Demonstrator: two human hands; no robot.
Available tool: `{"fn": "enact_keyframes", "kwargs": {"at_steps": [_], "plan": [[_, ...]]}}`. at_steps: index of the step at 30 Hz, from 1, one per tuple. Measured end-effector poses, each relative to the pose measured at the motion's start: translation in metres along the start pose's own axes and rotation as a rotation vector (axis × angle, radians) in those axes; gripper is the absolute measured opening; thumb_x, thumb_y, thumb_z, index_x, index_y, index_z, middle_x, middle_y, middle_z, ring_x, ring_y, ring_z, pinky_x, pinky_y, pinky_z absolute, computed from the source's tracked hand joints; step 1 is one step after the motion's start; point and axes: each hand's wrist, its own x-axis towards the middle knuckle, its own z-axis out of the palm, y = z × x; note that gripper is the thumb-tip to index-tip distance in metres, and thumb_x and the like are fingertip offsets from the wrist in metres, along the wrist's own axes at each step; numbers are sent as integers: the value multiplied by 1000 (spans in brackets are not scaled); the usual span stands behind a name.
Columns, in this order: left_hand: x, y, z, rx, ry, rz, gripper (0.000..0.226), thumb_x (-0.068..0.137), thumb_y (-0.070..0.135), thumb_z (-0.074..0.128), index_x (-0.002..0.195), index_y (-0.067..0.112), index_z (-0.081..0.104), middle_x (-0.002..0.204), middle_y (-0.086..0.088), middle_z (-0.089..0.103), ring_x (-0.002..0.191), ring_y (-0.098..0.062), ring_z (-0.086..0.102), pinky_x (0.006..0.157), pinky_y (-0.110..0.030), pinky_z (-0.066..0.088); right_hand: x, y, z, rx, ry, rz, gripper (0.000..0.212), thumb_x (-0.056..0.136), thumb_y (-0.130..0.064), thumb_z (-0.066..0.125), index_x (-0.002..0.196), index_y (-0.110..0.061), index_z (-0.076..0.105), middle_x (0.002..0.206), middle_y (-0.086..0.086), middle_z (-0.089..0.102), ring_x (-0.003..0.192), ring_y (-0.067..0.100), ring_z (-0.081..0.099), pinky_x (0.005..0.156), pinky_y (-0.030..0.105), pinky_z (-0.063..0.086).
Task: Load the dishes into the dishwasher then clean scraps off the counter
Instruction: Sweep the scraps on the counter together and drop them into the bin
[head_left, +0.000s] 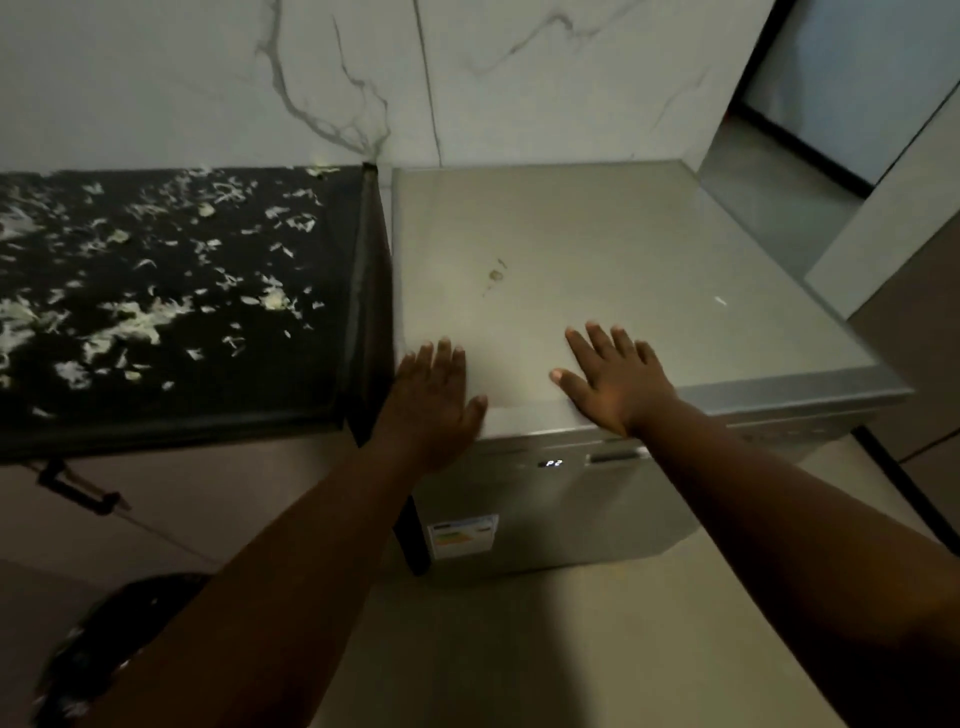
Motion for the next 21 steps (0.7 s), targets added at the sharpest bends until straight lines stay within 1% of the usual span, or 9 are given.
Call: {"fn": "enact_keyframes", "kwargs": {"at_steps": [3, 5, 6, 8, 11, 14, 17, 19, 21], "plan": [[9, -6, -8, -14, -50, 69, 73, 98, 51, 21, 151, 9, -6, 159, -12, -12, 146, -25, -13, 116, -37, -9, 3, -26, -3, 15, -20, 110, 84, 87, -73, 10, 153, -23, -4, 160, 11, -8, 146, 34, -8, 117, 47, -3], [14, -10, -11, -14, -53, 99, 73, 98, 51, 23, 151, 9, -7, 159, -12, -12, 146, -24, -12, 116, -35, -10, 7, -46, -4, 21, -19, 107, 89, 86, -75, 9, 153, -18, -4, 159, 15, -8, 146, 35, -9, 117, 47, -4], [15, -11, -12, -18, -60, 108, 73, 98, 49, 24, 151, 9, -6, 159, -11, -11, 146, -24, -12, 116, -35, -10, 8, -56, -3, 23, -19, 85, 92, 84, -77, 6, 153, -17, -4, 159, 15, -8, 146, 35, -9, 118, 46, -4], [17, -11, -12, -37, -62, 109, 70, 99, 45, 24, 151, 10, -5, 159, -11, -11, 146, -23, -12, 116, -36, -9, 10, -71, -1, 25, 3, 19, 103, 75, -81, -9, 153, -14, -3, 159, 15, -7, 146, 34, -8, 117, 45, -4], [18, -12, -14, -62, -66, 117, 65, 100, 39, 21, 152, 10, -4, 160, -10, -10, 146, -21, -13, 119, -36, -8, 15, -87, 0, 24, 12, -105, 115, 62, -75, -32, 153, -11, -3, 160, 13, -7, 147, 31, -8, 116, 39, -6], [18, -16, -23, -50, -94, 154, 61, 101, 34, 19, 152, 9, -3, 160, -9, -9, 146, -19, -12, 114, -32, -13, 26, -100, -1, 49, 6, -191, 115, 60, -70, -37, 152, -10, -2, 160, 13, -6, 147, 28, -8, 113, 33, -11], [26, -37, -36, 36, -105, 146, 62, 100, 38, 14, 152, 9, -1, 160, -9, -6, 147, -19, -10, 114, -33, -15, 47, -119, -6, 73, -9, -241, 114, 61, -68, -37, 152, -9, -1, 160, 13, -5, 147, 27, -7, 111, 31, -11], [33, -62, -44, 135, -77, 115, 70, 92, 42, 7, 151, 6, 1, 160, -12, -1, 147, -22, -7, 114, -36, -16, 64, -138, -11, 107, -22, -286, 111, 65, -70, -32, 152, -9, 0, 160, 12, -6, 147, 26, -8, 112, 31, -10], [34, -90, -50, 159, -48, 53, 81, 82, 49, -3, 151, 7, 1, 160, -12, -3, 147, -22, -9, 115, -37, -16, 82, -160, -13, 180, -39, -325, 119, 58, -77, -35, 152, -11, -4, 159, 10, -11, 145, 20, -16, 112, 30, -13]]}}
